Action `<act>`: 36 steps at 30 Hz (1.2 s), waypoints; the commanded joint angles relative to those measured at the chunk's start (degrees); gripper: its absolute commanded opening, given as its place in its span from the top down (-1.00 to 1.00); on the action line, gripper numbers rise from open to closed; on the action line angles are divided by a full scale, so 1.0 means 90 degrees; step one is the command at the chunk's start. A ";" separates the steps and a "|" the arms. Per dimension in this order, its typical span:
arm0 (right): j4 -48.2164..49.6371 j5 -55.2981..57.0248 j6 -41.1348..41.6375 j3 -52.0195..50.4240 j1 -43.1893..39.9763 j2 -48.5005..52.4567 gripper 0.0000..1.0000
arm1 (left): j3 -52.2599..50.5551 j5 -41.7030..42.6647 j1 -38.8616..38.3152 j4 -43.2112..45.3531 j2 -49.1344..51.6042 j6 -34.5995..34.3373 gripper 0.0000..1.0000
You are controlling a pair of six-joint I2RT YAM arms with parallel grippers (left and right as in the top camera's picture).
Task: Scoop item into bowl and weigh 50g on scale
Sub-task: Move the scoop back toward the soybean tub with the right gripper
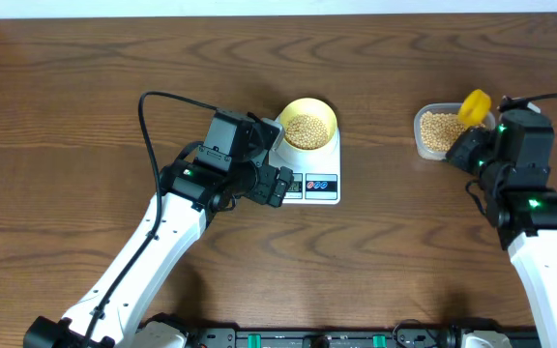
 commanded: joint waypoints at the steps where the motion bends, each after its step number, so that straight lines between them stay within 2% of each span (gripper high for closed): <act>1: -0.0027 0.0440 -0.1161 0.0032 -0.0032 0.0364 0.97 | 0.0068 0.0075 -0.0002 -0.0005 -0.0073 0.0032 -0.80; 7: -0.0039 0.0811 -0.1445 0.0032 0.0044 0.0663 0.97 | 0.0068 0.0075 -0.0002 -0.0005 -0.0073 0.0034 -0.80; 13: -0.0002 0.1821 -0.2115 0.0032 0.0223 0.0675 0.98 | 0.0068 0.0075 -0.0002 -0.0005 -0.0073 0.0032 -0.80; 17: 0.0000 0.1836 -0.2720 0.0032 0.0284 0.0685 0.97 | 0.0068 0.0075 -0.0002 -0.0005 -0.0073 0.0034 -0.80; 24: 0.0187 0.1836 -0.2897 0.0032 0.0593 0.0947 0.97 | 0.0068 0.0075 -0.0002 -0.0005 -0.0073 0.0034 -0.80; 26: 0.0287 0.1651 -0.2671 0.0032 0.0675 0.1044 0.98 | 0.0068 0.0075 -0.0002 -0.0005 -0.0073 0.0034 -0.80; 31: 0.1146 0.0602 -0.1273 0.0032 0.0814 0.1047 0.97 | 0.0068 0.0075 -0.0002 -0.0005 -0.0073 0.0032 -0.80; 33: 0.1909 -0.0066 -0.0648 0.0032 0.0833 0.1015 0.97 | 0.0068 0.0075 -0.0002 -0.0005 -0.0073 0.0034 -0.80; 36: 0.2866 -0.1022 -0.0262 0.0032 0.0840 0.1032 0.98 | 0.0068 0.0075 -0.0002 -0.0005 -0.0073 0.0032 -0.80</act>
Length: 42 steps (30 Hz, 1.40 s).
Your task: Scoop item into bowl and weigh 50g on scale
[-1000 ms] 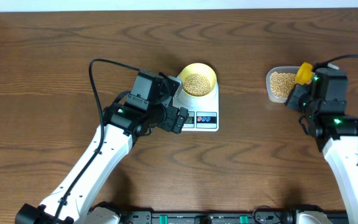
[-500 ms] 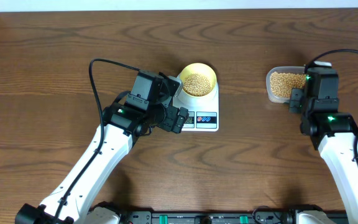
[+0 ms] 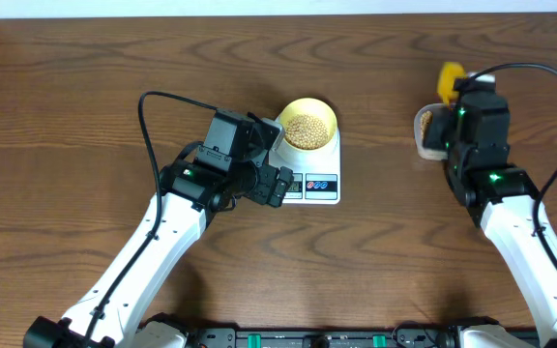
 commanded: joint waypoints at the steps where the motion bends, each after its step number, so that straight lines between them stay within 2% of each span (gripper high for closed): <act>1: 0.0913 -0.1613 0.0886 0.0041 0.0080 -0.0049 0.97 | 0.0068 0.0075 -0.0002 -0.0007 -0.0073 0.0034 -0.80; 3: 0.1736 -0.1987 0.0869 0.0041 0.0202 0.0036 0.98 | 0.0068 0.0075 -0.0002 -0.0007 -0.0073 0.0034 -0.80; 5: 0.2057 -0.1974 0.0719 0.0041 0.0352 0.0136 0.98 | 0.0068 0.0075 -0.0002 -0.0007 -0.0073 0.0034 -0.80; 11: 0.2397 -0.2047 -0.0046 0.0041 0.0920 0.0804 0.98 | 0.0068 0.0075 -0.0002 -0.0007 -0.0073 0.0032 -0.80; 16: 0.2339 -0.2040 -0.1338 0.0041 0.1452 0.1219 0.97 | 0.0068 0.0073 -0.0002 -0.0007 -0.0073 0.0034 -0.80; 22: 0.2115 -0.1991 -0.1965 0.0041 0.1804 0.1416 0.98 | 0.0068 0.0075 -0.0002 -0.0007 -0.0070 0.0032 -0.80; 28: 0.1613 -0.1996 -0.2013 0.0041 0.1812 0.1455 0.98 | 0.0068 0.0073 -0.0002 -0.0007 -0.0073 0.0032 -0.80; 34: 0.1608 -0.2072 -0.2016 0.0041 0.1885 0.1651 0.98 | 0.0068 0.0075 -0.0002 -0.0005 -0.0073 0.0032 -0.80; 42: 0.1209 -0.2067 -0.2506 0.0041 0.2256 0.1702 0.98 | 0.0068 0.0075 -0.0002 -0.0007 -0.0070 0.0034 -0.80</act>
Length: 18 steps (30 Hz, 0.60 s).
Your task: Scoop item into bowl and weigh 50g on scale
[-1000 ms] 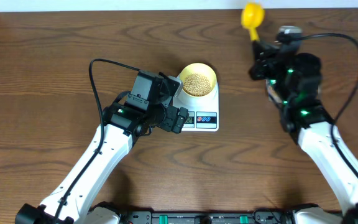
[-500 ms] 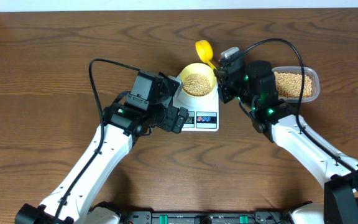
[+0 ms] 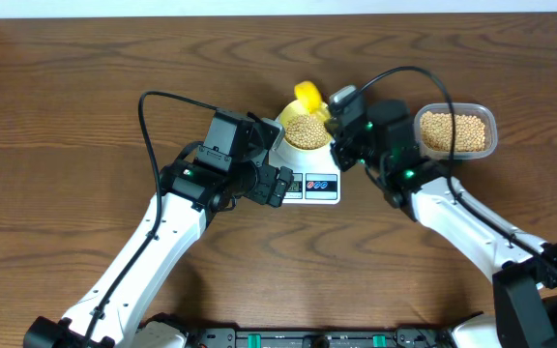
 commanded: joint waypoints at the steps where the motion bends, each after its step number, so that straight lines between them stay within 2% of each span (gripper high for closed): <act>1: -0.0219 -0.0056 -0.0425 0.0041 0.0141 0.0029 0.98 | 0.0068 0.0073 -0.0002 -0.0005 -0.0073 0.0032 -0.80; 18: -0.0410 0.0296 -0.0644 0.0041 0.0182 0.0148 0.98 | 0.0068 0.0075 -0.0002 -0.0005 -0.0073 0.0034 -0.80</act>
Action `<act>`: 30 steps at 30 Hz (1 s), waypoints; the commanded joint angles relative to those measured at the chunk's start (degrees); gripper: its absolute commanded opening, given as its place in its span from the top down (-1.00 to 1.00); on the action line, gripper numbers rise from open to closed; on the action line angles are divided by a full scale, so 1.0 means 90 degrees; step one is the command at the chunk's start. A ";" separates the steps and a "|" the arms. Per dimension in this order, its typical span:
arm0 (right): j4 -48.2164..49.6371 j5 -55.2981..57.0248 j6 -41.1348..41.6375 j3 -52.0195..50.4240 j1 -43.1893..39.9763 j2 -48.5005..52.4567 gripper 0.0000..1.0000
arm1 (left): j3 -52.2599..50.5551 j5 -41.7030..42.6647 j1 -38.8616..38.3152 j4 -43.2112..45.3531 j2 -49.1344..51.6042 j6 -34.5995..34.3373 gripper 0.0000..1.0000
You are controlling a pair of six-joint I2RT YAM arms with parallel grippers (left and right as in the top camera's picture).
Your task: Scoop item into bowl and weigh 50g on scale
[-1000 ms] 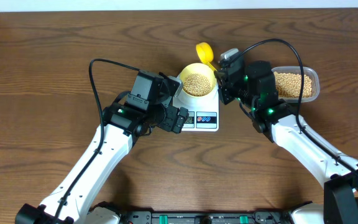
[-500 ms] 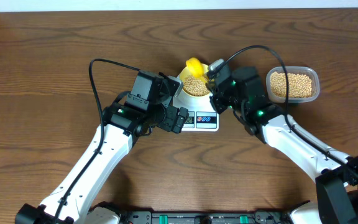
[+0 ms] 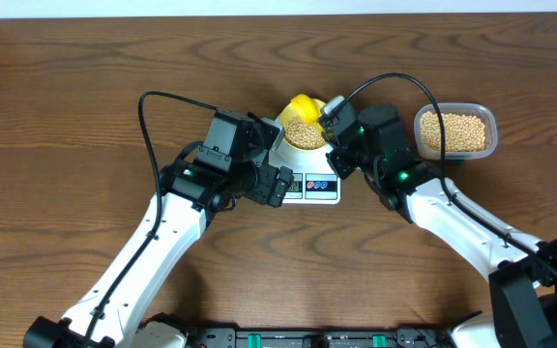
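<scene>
A yellow bowl [image 3: 315, 135] heaped with pale beans stands on the white scale [image 3: 309, 186] at mid-table. The yellow scoop [image 3: 303, 104] hangs tilted over the bowl's far rim, touching or just above the beans. My right gripper [image 3: 329, 118] is shut on the scoop's handle, right of the bowl. My left gripper [image 3: 278, 184] rests against the scale's left edge; its jaws are too dark to read. The scale's display cannot be read.
A clear plastic container [image 3: 455, 130] of the same beans sits to the right of the scale, beyond my right arm. A black cable loops over the table behind each arm. The table's far edge runs along the top.
The scoop was held higher behind the bowl's far rim; now it is lower and tilted onto the bean heap. My right gripper has shifted slightly left. The left arm is unchanged.
My right gripper first held the scoop at the bean container on the right. Then the scoop was raised behind the container. Later it was at the bowl's far rim, and now it tips over the beans. The left arm stayed at the scale throughout.
</scene>
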 commanded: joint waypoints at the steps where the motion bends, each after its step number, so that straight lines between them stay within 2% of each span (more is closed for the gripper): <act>1: -0.0153 0.0070 -0.0095 0.0041 0.0056 0.0085 0.98 | 0.0068 0.0073 -0.0002 -0.0005 -0.0070 0.0034 -0.80; 12: -0.0367 0.0015 -0.0095 0.0041 0.0061 0.0090 0.98 | 0.0068 0.0075 -0.0002 -0.0005 -0.0073 0.0032 -0.80; 19: -0.0374 -0.1066 0.0029 0.0041 0.0061 0.0090 0.98 | 0.0068 0.0073 -0.0002 -0.0005 -0.0073 0.0032 -0.80; 25: -0.0381 -0.1081 0.0041 0.0041 0.0061 0.0090 0.98 | 0.0068 0.0073 -0.0002 -0.0005 -0.0073 0.0034 -0.80; 30: -0.0357 -0.1073 0.0634 0.0041 0.0039 0.0090 0.98 | 0.0068 0.0075 -0.0002 -0.0005 -0.0073 0.0034 -0.80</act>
